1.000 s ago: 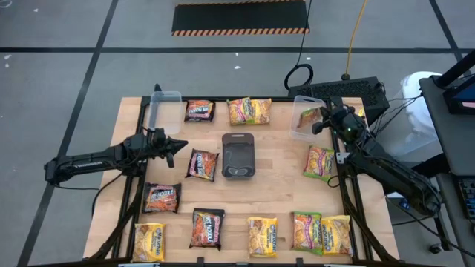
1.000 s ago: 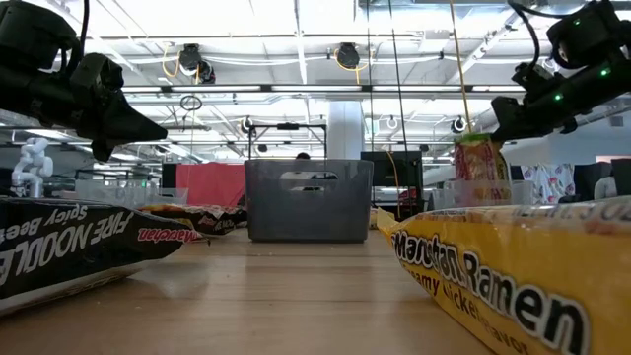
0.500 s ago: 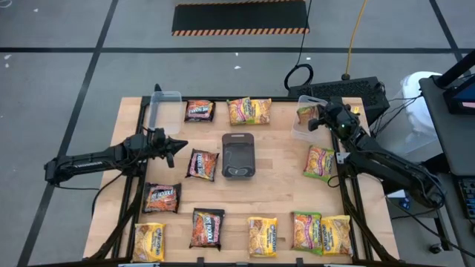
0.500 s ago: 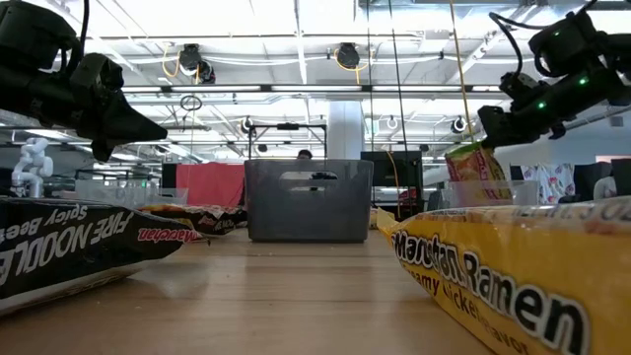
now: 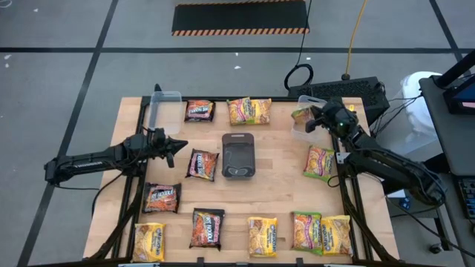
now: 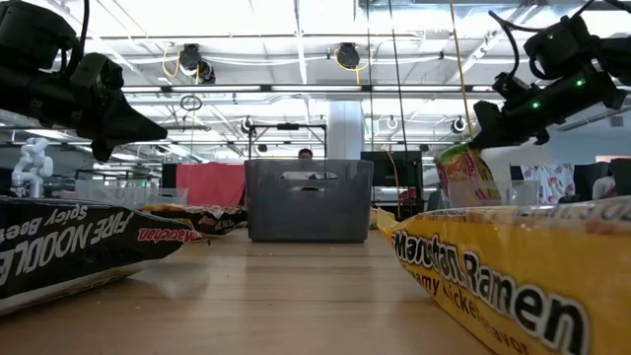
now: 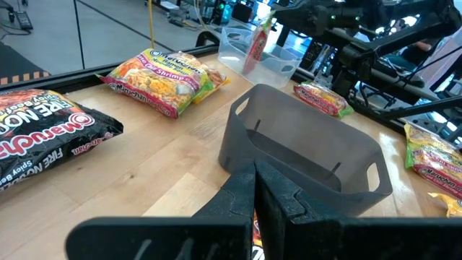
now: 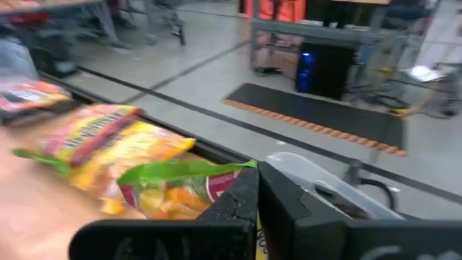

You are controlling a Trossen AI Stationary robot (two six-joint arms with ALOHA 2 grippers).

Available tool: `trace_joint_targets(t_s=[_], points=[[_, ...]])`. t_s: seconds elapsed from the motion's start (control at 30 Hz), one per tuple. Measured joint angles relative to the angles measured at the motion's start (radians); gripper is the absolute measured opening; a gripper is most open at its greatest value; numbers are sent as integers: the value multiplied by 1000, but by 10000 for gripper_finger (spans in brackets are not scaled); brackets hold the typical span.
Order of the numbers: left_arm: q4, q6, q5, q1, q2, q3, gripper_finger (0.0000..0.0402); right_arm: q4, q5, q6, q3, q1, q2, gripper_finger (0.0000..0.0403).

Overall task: Sort Maruchan noodles
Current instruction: Put the middle left green noodle pack into the right transparent bin

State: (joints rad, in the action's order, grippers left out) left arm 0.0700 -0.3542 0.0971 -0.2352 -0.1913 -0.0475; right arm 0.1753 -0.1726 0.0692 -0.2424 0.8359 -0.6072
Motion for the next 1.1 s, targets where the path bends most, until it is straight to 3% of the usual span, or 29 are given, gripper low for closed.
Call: trace_joint_targets(t_s=[0.23, 0.53, 1.1], points=[[0, -3, 0, 0, 0, 0, 6, -23, 20, 33, 0, 0, 52, 0], [0, -3, 0, 0, 0, 0, 6, -205, 50, 51, -1, -5, 149, 0], [0, 2, 0, 0, 0, 0, 6, -337, 70, 135, -1, -157, 239, 0]])
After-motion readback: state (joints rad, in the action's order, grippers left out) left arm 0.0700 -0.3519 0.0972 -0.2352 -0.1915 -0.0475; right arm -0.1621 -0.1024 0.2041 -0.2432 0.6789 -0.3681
